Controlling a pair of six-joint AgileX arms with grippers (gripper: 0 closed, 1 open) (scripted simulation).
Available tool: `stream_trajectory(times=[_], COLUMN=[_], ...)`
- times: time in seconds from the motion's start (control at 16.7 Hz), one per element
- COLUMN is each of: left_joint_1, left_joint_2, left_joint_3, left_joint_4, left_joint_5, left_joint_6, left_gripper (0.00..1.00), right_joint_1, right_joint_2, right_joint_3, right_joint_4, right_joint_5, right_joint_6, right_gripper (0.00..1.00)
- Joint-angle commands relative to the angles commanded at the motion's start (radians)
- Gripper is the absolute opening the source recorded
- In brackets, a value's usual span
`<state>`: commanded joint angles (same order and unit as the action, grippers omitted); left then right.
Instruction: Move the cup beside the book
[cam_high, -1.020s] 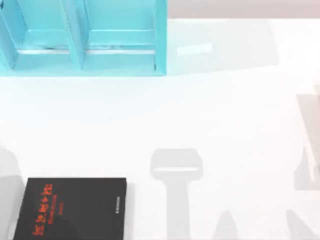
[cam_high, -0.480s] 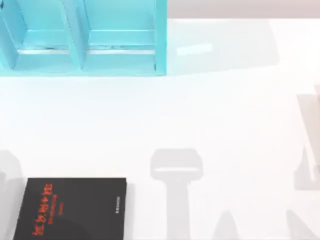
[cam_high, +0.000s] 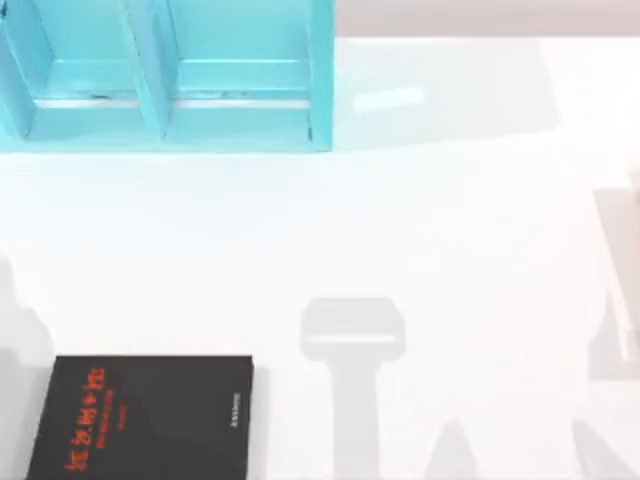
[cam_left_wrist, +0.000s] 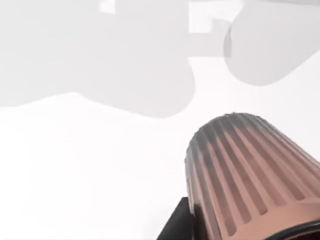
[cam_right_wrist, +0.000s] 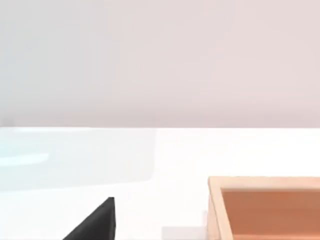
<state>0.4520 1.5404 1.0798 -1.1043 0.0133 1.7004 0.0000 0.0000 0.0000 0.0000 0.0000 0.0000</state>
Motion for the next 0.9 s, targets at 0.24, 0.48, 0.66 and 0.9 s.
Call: stream_trajectory(times=[0.24,0.48,0.66,0.9], left_joint_1=[-0.07,-0.146,-0.201,-0.26], left_joint_2=[-0.043,-0.095,-0.14,-0.199], left_joint_3=[-0.021,-0.049,-0.067,-0.079], left_joint_4=[-0.044,-0.088,-0.112,-0.129], left_joint_5=[0.013,0.028,0.038,0.045], left_joint_6=[-0.363,-0.79,-1.095,-1.39], left_gripper=[0.0,0.0,0.0,0.0], right_joint_1=[0.0,0.0,0.0,0.0], right_joint_2=[0.0,0.0,0.0,0.0], right_joint_3=[0.0,0.0,0.0,0.0], right_joint_4=[0.0,0.0,0.0,0.0], right_joint_5=[0.0,0.0,0.0,0.0], right_joint_6=[0.0,0.0,0.0,0.0], right_gripper=[1.0,1.0,1.0,1.0])
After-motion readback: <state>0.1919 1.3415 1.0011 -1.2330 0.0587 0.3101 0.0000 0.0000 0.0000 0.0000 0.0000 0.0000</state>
